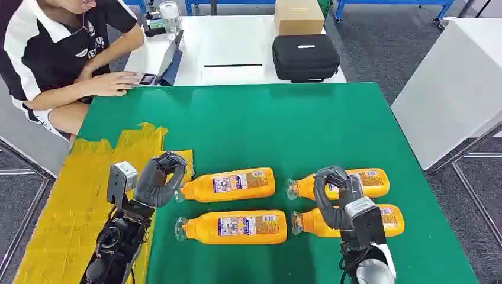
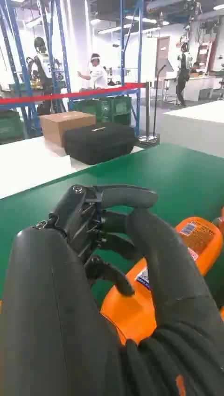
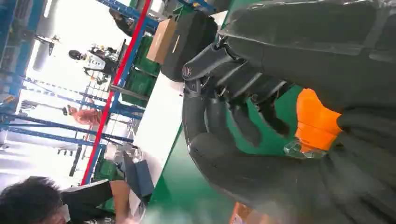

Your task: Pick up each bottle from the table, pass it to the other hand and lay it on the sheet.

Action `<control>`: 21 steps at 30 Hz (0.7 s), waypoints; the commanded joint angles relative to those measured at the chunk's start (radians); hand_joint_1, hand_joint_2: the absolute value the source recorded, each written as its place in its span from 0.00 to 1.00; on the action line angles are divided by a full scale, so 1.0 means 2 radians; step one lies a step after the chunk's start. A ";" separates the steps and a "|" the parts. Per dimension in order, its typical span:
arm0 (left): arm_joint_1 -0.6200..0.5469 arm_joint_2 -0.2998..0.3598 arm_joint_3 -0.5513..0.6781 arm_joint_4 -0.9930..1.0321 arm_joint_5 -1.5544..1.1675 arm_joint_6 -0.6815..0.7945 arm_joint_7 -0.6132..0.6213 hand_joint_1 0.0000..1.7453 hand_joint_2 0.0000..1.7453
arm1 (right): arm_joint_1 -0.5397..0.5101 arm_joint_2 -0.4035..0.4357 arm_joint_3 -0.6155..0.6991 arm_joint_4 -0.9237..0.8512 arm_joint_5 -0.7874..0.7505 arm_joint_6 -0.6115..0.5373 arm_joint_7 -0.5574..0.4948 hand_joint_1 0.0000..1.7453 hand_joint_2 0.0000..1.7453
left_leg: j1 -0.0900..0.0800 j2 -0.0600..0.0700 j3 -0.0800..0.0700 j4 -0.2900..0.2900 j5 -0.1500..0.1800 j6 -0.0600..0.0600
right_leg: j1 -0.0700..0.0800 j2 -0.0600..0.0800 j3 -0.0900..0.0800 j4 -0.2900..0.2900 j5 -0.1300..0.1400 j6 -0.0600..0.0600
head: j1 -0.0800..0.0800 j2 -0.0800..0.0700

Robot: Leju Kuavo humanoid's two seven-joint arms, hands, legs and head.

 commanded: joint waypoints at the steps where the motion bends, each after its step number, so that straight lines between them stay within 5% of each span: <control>1: 0.009 -0.047 -0.035 0.009 -0.044 0.133 -0.139 1.00 1.00 | -0.073 0.049 0.094 0.140 -0.023 -0.012 -0.115 1.00 1.00 | 0.000 0.002 0.002 0.000 -0.001 -0.001 | 0.001 0.000 0.001 -0.001 0.000 -0.001 | 0.000 0.000; 4: 0.010 -0.027 -0.096 0.001 -0.014 0.173 -0.129 1.00 1.00 | -0.102 0.030 0.158 0.172 -0.052 -0.084 -0.119 1.00 1.00 | 0.001 0.005 0.003 -0.001 -0.001 -0.002 | 0.001 0.003 0.003 -0.001 0.000 -0.001 | 0.000 0.000; 12: -0.005 -0.021 -0.114 0.009 -0.010 0.169 -0.119 1.00 1.00 | -0.094 0.006 0.154 0.144 -0.027 -0.095 -0.095 1.00 1.00 | 0.001 -0.001 0.002 0.000 0.000 0.000 | 0.001 -0.003 0.002 -0.001 0.000 0.000 | 0.000 0.000; 13: -0.006 -0.023 -0.114 0.011 -0.011 0.169 -0.115 0.21 1.00 | -0.098 0.007 0.156 0.148 -0.010 -0.103 -0.087 0.02 1.00 | 0.000 -0.001 0.003 0.000 -0.001 -0.001 | 0.001 -0.003 0.003 -0.001 -0.001 -0.001 | 0.000 0.000; 14: -0.007 -0.024 -0.113 0.012 -0.011 0.170 -0.114 0.00 1.00 | -0.099 0.007 0.158 0.149 0.001 -0.109 -0.085 0.00 1.00 | 0.000 -0.001 0.002 0.000 0.000 -0.001 | 0.001 -0.003 0.002 -0.001 0.000 0.000 | 0.000 0.000; 21: -0.013 -0.037 -0.102 0.013 -0.010 0.162 -0.107 0.00 1.00 | -0.130 -0.003 0.187 0.195 0.201 -0.173 0.002 0.00 1.00 | 0.001 -0.001 0.003 0.000 -0.001 -0.002 | 0.001 -0.004 0.004 -0.001 -0.001 -0.001 | 0.000 0.000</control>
